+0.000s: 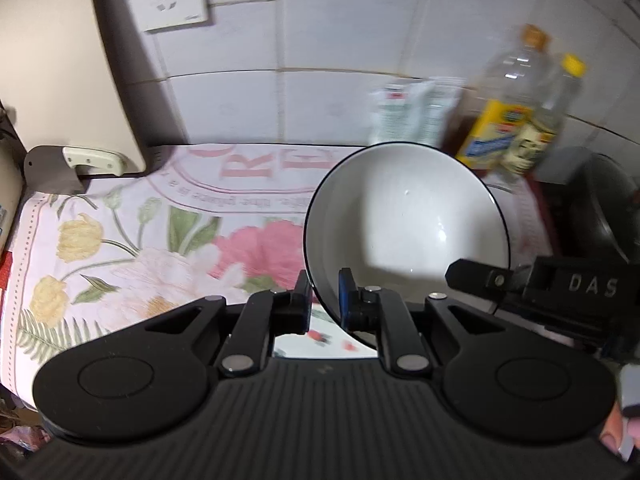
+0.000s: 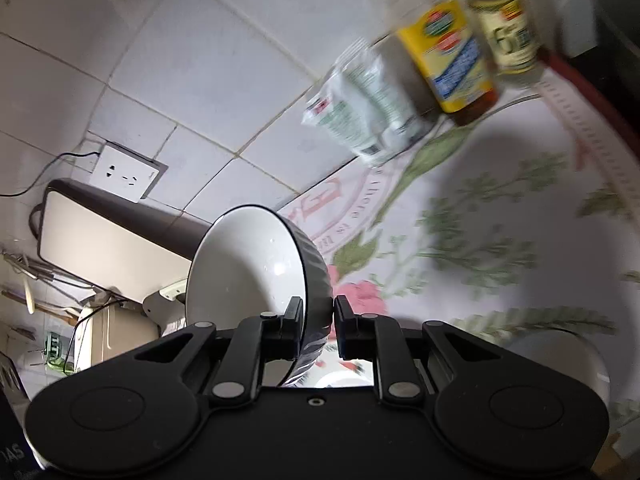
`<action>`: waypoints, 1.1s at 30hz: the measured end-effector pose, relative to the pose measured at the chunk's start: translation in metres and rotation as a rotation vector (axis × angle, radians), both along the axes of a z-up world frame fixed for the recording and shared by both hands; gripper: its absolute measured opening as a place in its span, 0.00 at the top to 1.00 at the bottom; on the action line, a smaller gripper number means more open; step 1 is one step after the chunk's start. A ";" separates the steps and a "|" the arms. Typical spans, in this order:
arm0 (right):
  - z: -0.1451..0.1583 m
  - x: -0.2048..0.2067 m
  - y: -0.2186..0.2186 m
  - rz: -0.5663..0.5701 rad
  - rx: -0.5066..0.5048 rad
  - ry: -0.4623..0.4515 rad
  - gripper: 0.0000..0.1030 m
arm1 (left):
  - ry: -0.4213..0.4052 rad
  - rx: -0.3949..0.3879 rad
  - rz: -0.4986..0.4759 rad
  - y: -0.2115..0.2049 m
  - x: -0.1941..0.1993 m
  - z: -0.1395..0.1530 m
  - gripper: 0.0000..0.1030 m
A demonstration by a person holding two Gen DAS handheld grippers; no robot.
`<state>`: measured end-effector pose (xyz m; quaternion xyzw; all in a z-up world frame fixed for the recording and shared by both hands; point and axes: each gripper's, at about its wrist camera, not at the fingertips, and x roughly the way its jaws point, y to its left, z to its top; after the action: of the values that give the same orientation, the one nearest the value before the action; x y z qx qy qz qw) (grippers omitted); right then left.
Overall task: Organize plates and bowls
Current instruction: 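Grasp the last white bowl's rim with the left gripper, then carry the white bowl over the nested bowls and lower it inside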
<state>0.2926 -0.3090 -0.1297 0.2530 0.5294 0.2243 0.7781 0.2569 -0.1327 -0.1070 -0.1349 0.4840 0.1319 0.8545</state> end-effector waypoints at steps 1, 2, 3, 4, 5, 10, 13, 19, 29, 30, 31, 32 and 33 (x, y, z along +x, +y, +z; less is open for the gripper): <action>0.005 -0.004 -0.009 0.009 -0.012 -0.009 0.80 | 0.002 0.001 -0.014 -0.011 -0.002 0.003 0.89; 0.008 -0.008 -0.016 0.020 -0.028 -0.020 0.80 | 0.003 0.001 -0.026 -0.022 -0.005 0.006 0.89; 0.011 -0.013 -0.026 0.023 -0.036 -0.023 0.80 | 0.007 0.000 -0.033 -0.033 -0.008 0.007 0.88; 0.012 -0.017 -0.038 0.024 -0.039 -0.022 0.80 | 0.014 -0.007 -0.037 -0.044 -0.011 0.006 0.88; 0.014 -0.018 -0.047 0.023 -0.044 -0.017 0.80 | 0.020 -0.022 -0.040 -0.054 -0.014 0.004 0.88; 0.017 -0.023 -0.091 0.028 -0.083 0.008 0.80 | 0.039 -0.081 -0.061 -0.097 -0.028 -0.006 0.87; 0.007 -0.025 -0.108 0.036 -0.083 0.041 0.80 | 0.057 -0.083 -0.055 -0.113 -0.031 -0.014 0.87; -0.013 -0.028 -0.118 0.102 -0.105 0.047 0.80 | 0.099 -0.090 -0.024 -0.124 -0.034 -0.032 0.87; -0.051 -0.031 -0.121 0.147 -0.128 0.079 0.79 | 0.163 -0.094 0.006 -0.131 -0.035 -0.065 0.87; -0.055 -0.032 -0.122 0.145 -0.128 0.089 0.79 | 0.166 -0.095 0.006 -0.132 -0.035 -0.068 0.87; -0.058 -0.033 -0.122 0.147 -0.132 0.092 0.79 | 0.167 -0.091 0.003 -0.133 -0.035 -0.071 0.87; -0.060 -0.034 -0.122 0.150 -0.138 0.091 0.79 | 0.166 -0.080 -0.002 -0.134 -0.035 -0.072 0.88; -0.062 -0.035 -0.121 0.153 -0.142 0.087 0.79 | 0.166 -0.062 -0.010 -0.137 -0.034 -0.073 0.88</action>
<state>0.2580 -0.4303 -0.1912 0.1655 0.5951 0.2336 0.7509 0.2226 -0.2694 -0.1803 -0.1474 0.5575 0.1233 0.8076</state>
